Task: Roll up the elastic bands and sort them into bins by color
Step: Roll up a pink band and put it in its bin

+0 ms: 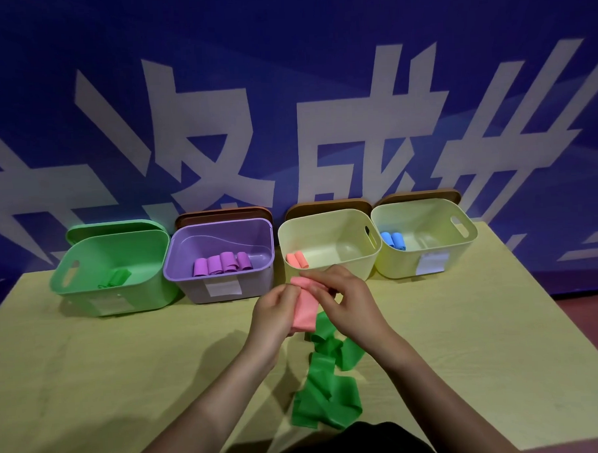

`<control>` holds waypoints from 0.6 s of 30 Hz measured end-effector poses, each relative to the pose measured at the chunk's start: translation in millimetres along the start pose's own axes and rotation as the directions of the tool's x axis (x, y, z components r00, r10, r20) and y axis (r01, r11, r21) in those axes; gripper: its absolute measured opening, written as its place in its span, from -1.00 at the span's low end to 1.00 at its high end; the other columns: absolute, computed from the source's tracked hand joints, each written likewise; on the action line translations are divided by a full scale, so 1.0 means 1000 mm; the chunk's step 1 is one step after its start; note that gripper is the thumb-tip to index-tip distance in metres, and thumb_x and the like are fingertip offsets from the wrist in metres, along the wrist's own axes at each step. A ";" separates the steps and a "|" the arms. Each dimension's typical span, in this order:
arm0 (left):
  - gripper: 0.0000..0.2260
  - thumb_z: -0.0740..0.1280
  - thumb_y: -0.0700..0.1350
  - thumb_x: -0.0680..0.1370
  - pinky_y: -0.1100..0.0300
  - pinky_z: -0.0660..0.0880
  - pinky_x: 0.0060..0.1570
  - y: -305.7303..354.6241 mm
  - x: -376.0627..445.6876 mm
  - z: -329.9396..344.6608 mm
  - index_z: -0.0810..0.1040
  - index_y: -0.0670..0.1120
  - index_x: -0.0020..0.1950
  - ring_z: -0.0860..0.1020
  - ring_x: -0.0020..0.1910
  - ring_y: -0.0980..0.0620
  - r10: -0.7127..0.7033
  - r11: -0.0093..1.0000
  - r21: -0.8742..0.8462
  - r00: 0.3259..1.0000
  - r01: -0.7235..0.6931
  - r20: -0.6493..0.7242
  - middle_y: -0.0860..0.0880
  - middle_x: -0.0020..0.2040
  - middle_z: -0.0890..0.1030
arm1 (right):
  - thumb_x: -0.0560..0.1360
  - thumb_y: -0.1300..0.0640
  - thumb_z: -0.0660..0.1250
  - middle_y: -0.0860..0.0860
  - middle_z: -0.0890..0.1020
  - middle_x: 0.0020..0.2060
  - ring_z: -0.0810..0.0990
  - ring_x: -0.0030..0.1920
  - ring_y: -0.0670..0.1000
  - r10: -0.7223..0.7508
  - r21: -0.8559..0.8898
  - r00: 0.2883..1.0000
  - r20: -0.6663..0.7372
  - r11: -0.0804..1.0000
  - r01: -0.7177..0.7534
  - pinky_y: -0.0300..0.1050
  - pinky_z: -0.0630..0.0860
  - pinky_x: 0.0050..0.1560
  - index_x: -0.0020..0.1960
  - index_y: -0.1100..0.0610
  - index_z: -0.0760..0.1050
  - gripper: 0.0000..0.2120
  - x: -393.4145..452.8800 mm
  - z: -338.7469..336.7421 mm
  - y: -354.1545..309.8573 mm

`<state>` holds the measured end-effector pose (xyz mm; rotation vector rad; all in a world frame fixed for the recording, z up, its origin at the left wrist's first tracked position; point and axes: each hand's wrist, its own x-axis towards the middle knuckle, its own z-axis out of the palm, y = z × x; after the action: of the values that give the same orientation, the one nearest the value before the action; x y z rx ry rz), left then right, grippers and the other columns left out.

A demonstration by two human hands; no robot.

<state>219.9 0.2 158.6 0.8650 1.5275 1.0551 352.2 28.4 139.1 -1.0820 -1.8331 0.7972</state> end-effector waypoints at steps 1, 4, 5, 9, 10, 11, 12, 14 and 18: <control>-0.79 0.18 -0.09 0.60 0.18 0.41 -0.32 -0.001 0.000 0.000 0.59 -0.11 -0.08 0.50 -0.25 -0.02 -0.002 1.000 0.010 1.000 0.002 0.001 -0.11 -0.21 0.54 | 0.52 0.19 0.35 -0.14 0.54 -0.16 0.49 -0.11 -0.14 0.002 0.001 1.000 -0.003 1.000 -0.002 -0.41 0.37 -0.11 0.19 -0.09 0.58 -0.70 -0.001 0.001 0.000; -0.78 0.14 -0.11 0.61 0.17 0.45 -0.31 -0.002 0.001 -0.001 0.56 -0.13 -0.03 0.52 -0.24 -0.02 -0.016 1.000 0.023 1.000 0.016 0.020 -0.12 -0.18 0.56 | 0.51 0.22 0.36 -0.13 0.50 -0.18 0.49 -0.12 -0.16 0.021 0.004 1.000 -0.005 1.000 -0.021 -0.43 0.37 -0.11 0.21 -0.11 0.55 -0.66 -0.003 0.002 0.001; -0.78 0.13 -0.11 0.61 0.18 0.46 -0.33 -0.002 0.000 -0.001 0.56 -0.12 -0.04 0.53 -0.25 -0.01 -0.015 1.000 0.020 1.000 0.014 0.020 -0.13 -0.17 0.56 | 0.51 0.22 0.36 -0.13 0.49 -0.18 0.49 -0.12 -0.16 0.027 0.009 1.000 -0.001 1.000 -0.027 -0.43 0.37 -0.11 0.22 -0.11 0.54 -0.65 -0.003 0.002 0.001; -0.78 0.13 -0.15 0.61 0.30 0.45 -0.48 0.001 -0.003 -0.001 0.55 -0.08 -0.10 0.54 -0.32 0.06 0.015 1.000 0.001 1.000 -0.015 0.007 -0.08 -0.23 0.55 | 0.52 0.22 0.34 -0.15 0.50 -0.17 0.50 -0.11 -0.13 0.028 -0.002 0.999 0.033 1.000 -0.028 -0.40 0.38 -0.09 0.23 -0.08 0.55 -0.67 -0.002 0.001 0.000; -0.78 0.14 -0.16 0.61 0.31 0.44 -0.50 0.002 -0.004 -0.001 0.57 -0.10 -0.07 0.55 -0.36 0.10 0.021 1.000 -0.008 1.000 -0.021 0.013 -0.07 -0.24 0.56 | 0.52 0.23 0.34 -0.15 0.50 -0.17 0.49 -0.11 -0.13 0.028 -0.003 0.999 0.038 1.000 -0.028 -0.40 0.38 -0.09 0.23 -0.05 0.56 -0.68 -0.001 0.000 0.000; -0.78 0.15 -0.15 0.61 0.32 0.43 -0.51 0.003 -0.004 -0.001 0.59 -0.11 -0.04 0.56 -0.40 0.16 0.027 1.000 -0.009 0.999 -0.027 0.022 -0.07 -0.24 0.57 | 0.52 0.24 0.35 -0.14 0.50 -0.17 0.50 -0.11 -0.14 0.030 -0.001 0.999 0.038 1.000 -0.030 -0.41 0.38 -0.08 0.23 -0.01 0.57 -0.69 0.000 0.000 0.000; -0.78 0.17 -0.13 0.61 0.33 0.43 -0.50 0.004 -0.004 0.000 0.60 -0.11 -0.02 0.55 -0.42 0.20 0.034 0.999 -0.007 0.999 -0.034 0.028 -0.06 -0.24 0.58 | 0.52 0.24 0.35 -0.12 0.51 -0.17 0.50 -0.12 -0.13 0.031 0.001 0.999 0.036 1.000 -0.031 -0.42 0.38 -0.09 0.23 0.02 0.58 -0.69 0.001 0.000 -0.001; -0.79 0.20 -0.05 0.61 0.30 0.47 -0.46 0.004 -0.002 0.000 0.61 -0.06 -0.04 0.57 -0.40 0.20 0.036 0.999 -0.034 0.999 -0.035 0.027 -0.04 -0.24 0.60 | 0.53 0.26 0.35 -0.04 0.52 -0.16 0.53 -0.15 -0.12 0.022 0.005 0.999 0.045 1.000 -0.022 -0.42 0.40 -0.09 0.23 0.06 0.59 -0.70 0.002 -0.002 -0.003; -0.75 0.20 0.01 0.62 0.12 0.53 -0.23 0.003 0.001 0.001 0.63 -0.05 -0.06 0.60 -0.24 0.06 0.067 0.995 -0.074 0.998 -0.066 0.004 -0.03 -0.22 0.64 | 0.56 0.28 0.28 0.00 0.52 -0.11 0.53 -0.11 -0.17 0.048 0.091 0.992 0.121 0.994 -0.059 -0.40 0.42 -0.05 0.29 0.11 0.53 -0.68 0.005 -0.004 -0.011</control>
<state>220.7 2.3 160.8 0.8724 1.4541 1.1486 350.9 28.8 151.7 -1.0465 -1.8514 0.9886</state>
